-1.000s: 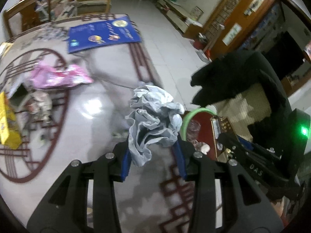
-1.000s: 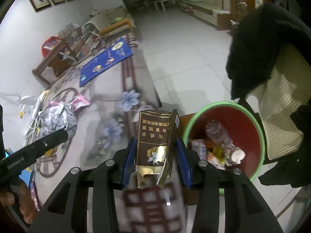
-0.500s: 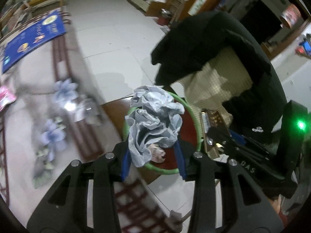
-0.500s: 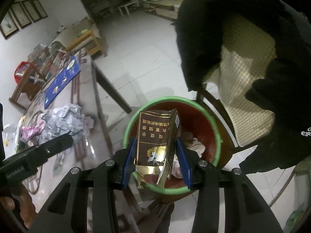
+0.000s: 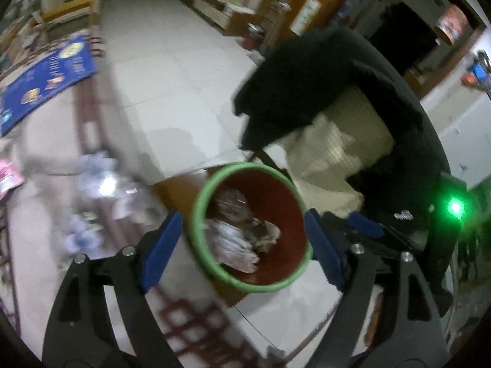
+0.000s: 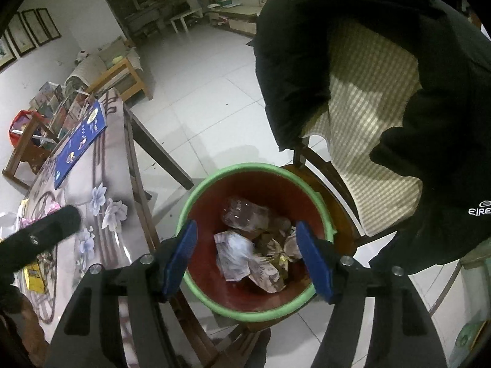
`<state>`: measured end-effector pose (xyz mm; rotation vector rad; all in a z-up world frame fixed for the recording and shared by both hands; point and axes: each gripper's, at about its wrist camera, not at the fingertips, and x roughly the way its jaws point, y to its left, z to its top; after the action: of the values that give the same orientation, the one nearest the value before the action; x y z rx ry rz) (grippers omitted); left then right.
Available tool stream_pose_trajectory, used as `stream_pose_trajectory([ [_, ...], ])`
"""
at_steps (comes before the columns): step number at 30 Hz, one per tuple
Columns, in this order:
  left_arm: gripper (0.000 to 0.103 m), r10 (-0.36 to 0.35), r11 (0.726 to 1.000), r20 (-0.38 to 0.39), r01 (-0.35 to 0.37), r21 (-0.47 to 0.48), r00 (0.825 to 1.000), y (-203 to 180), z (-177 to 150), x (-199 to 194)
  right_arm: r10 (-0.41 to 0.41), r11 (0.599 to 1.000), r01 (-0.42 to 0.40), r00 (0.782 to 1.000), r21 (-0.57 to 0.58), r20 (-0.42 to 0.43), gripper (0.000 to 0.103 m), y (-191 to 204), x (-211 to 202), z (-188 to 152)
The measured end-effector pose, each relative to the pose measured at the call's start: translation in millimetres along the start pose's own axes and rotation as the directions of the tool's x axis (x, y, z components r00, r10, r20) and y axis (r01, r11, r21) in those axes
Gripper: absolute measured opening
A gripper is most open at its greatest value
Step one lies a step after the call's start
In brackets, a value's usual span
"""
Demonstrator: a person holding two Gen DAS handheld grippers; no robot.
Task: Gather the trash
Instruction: 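Open both tools to drop the cigarette box and crumpled paper into the bin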
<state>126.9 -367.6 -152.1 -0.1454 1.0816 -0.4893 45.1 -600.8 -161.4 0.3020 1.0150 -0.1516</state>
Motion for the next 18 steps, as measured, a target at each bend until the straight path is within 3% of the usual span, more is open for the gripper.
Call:
stream_pose_trajectory([
  [3, 0.079, 0.083, 0.990, 0.064, -0.075, -0.119, 0.994, 51, -7, -33, 0.008, 1.000, -0.008, 1.000, -0.021, 0.001, 0.065, 13, 0, -1],
  [7, 0.079, 0.222, 0.933, 0.125, -0.174, -0.314, 0.967, 132, -26, -87, 0.033, 0.998, -0.034, 0.999, -0.056, -0.021, 0.065, 39, 7, -2],
  [12, 0.079, 0.419, 0.801, 0.101, -0.315, -0.509, 0.902, 224, -62, -146, 0.082, 0.987, -0.088, 0.996, -0.135, -0.046, 0.065, 96, 15, -5],
  [13, 0.079, 0.460, 0.764, 0.079, -0.350, -0.542, 0.884, 244, -72, -155, 0.095, 0.983, -0.102, 0.994, -0.154, -0.050, 0.065, 110, 16, -6],
  [16, 0.079, 0.516, 0.679, 0.012, -0.400, -0.615, 0.856, 293, -92, -171, 0.132, 0.968, -0.143, 0.989, -0.207, -0.064, 0.065, 152, 17, -12],
  [18, 0.079, 0.546, 0.645, -0.023, -0.438, -0.626, 0.837, 319, -99, -173, 0.152, 0.956, -0.164, 0.986, -0.244, -0.068, 0.065, 177, 15, -17],
])
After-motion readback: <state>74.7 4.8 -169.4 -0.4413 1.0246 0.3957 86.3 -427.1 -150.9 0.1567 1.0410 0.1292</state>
